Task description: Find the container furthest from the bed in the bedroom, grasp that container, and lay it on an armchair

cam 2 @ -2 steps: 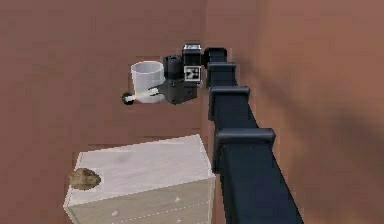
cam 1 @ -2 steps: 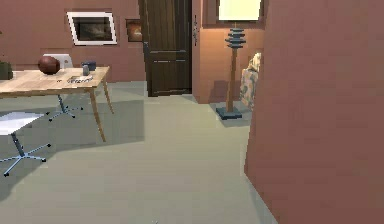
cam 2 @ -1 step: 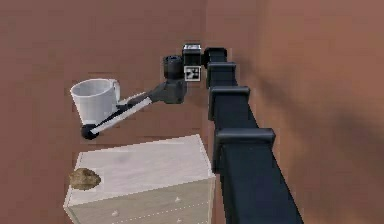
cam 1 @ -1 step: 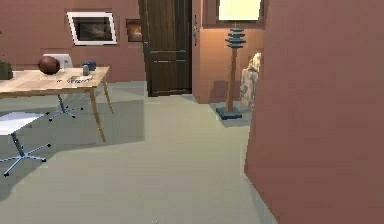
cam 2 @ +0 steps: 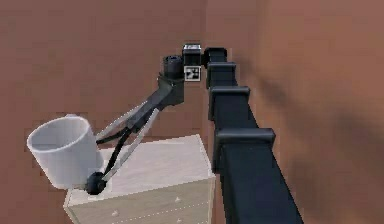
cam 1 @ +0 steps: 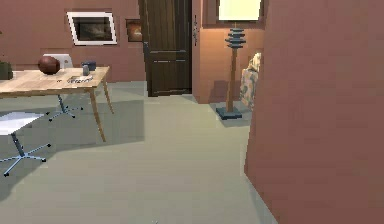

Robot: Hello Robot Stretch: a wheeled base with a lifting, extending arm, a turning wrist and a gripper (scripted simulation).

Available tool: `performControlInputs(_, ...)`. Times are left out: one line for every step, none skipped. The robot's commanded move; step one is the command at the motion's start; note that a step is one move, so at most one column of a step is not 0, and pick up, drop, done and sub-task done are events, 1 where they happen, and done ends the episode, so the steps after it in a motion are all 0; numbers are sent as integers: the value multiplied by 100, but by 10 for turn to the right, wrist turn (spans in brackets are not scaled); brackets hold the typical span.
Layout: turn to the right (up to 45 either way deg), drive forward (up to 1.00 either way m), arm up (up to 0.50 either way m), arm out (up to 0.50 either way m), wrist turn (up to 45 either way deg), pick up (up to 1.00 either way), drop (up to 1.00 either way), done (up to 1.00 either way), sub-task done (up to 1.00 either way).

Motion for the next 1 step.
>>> performControlInputs(0, 0, 0, 0, -30, 0, 0, 0, 0)
